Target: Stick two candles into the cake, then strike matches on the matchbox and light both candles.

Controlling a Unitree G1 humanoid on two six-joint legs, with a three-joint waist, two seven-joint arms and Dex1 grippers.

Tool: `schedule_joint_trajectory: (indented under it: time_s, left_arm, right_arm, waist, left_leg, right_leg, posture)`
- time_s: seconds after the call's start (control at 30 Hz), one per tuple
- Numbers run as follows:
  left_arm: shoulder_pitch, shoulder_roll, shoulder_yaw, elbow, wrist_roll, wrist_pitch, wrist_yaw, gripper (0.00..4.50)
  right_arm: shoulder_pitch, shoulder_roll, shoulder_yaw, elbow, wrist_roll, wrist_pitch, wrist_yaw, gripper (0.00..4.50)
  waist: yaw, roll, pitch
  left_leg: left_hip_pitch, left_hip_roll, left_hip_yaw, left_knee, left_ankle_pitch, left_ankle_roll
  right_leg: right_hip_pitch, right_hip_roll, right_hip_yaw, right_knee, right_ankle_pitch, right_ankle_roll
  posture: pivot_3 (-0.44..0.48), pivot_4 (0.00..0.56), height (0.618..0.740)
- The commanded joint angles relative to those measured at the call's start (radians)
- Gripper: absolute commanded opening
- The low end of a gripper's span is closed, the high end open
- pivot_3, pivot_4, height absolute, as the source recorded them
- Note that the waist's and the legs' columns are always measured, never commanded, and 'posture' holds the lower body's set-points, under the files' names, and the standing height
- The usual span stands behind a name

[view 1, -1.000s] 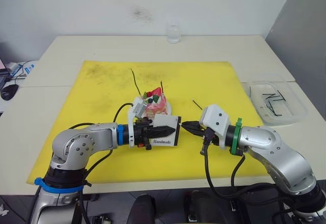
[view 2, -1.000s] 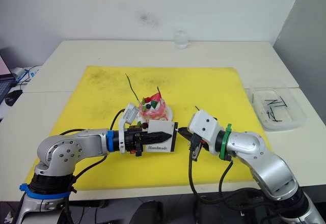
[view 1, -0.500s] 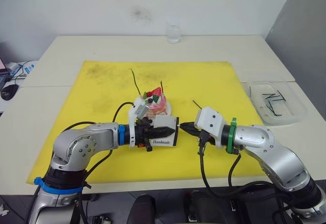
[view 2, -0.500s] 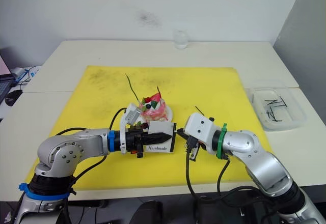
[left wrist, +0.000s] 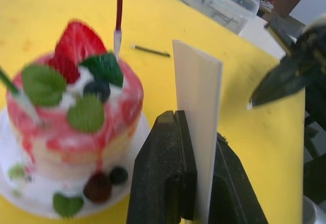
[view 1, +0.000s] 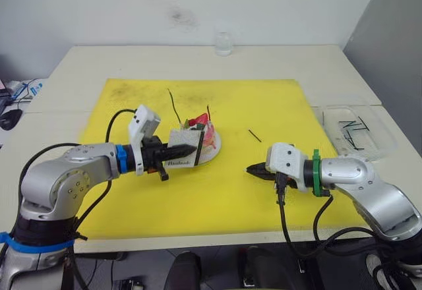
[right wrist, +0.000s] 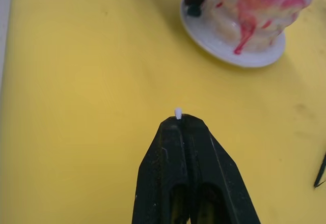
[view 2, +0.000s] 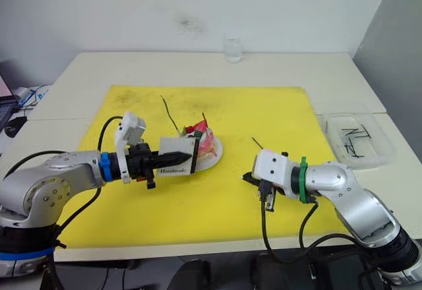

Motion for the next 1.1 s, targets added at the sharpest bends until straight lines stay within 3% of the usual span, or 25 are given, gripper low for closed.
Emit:
schedule_joint_trajectory:
  time_s: [0.03,0.77,1.1]
  left_arm:
    - [0.026,-0.002,0.031,-0.057,-0.024,0.0,0.012,0.0]
    - [0.042,-0.096,-0.08,-0.098,0.081,-0.105,0.074,0.0]
    - [0.027,-0.122,-0.114,-0.093,0.108,-0.13,0.065,0.0]
  right_arm:
    - [-0.028,0.021,-0.039,-0.037,0.03,0.024,-0.017,0.02]
    - [-0.162,0.095,-0.066,-0.016,0.086,0.095,-0.057,0.02]
    - [-0.204,0.074,0.003,-0.011,0.052,0.063,-0.031,0.02]
  waist:
    - [0.001,0.0,0.0]
    - [0.002,0.0,0.0]
    - [0.002,0.0,0.0]
  left_leg:
    - [0.0,0.0,0.0,0.0,0.0,0.0]
    - [0.0,-0.001,0.0,0.001,0.0,0.0]
    - [0.0,-0.001,0.0,0.001,0.0,0.0]
  right_leg:
    - [0.0,-0.001,0.0,0.0,0.0,0.0]
    - [0.0,-0.002,0.0,0.001,0.001,0.001]
    - [0.0,-0.001,0.0,0.001,0.001,0.001]
  posture:
    - [0.0,0.15,0.74]
    - [0.0,0.15,0.74]
    - [0.0,0.15,0.74]
